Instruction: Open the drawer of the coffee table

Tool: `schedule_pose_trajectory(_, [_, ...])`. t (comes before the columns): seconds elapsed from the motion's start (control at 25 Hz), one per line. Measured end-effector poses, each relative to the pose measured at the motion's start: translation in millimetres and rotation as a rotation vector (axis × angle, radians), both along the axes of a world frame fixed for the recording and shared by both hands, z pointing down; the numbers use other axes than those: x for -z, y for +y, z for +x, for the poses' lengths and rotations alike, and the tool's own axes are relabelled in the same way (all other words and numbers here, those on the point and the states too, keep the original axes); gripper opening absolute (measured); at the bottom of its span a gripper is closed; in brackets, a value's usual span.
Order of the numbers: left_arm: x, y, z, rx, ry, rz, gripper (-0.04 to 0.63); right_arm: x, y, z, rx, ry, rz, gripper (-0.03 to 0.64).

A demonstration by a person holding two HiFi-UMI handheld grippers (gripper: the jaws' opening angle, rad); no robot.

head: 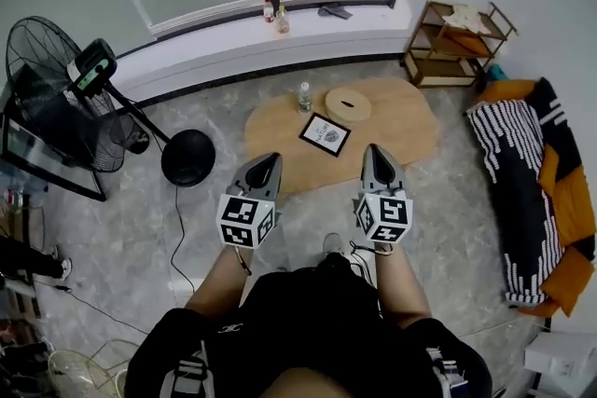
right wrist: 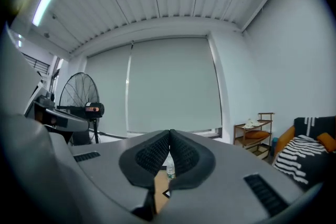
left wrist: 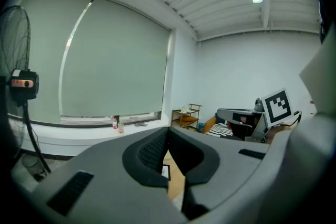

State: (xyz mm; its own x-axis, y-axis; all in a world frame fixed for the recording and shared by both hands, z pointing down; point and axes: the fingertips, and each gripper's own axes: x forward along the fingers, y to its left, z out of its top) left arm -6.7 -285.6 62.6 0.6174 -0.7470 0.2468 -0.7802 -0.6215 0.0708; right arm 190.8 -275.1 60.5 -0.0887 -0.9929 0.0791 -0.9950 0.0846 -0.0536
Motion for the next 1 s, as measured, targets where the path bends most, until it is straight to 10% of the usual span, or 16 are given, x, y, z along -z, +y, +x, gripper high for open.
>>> schedule_pose_trajectory(0.36, [-51.7,-47.6,32.8,0.217,-0.031,-0.084,0.018,-68.1,-92.0,50.6,0.182,-0.005,-0.112,0.015])
schedule_pose_trajectory(1.0, [-262.9,3.0,-75.5,0.450,0.016,-0.351,0.018,-250.8,-56.8,-7.9,0.384,0.139,-0.330,0.015])
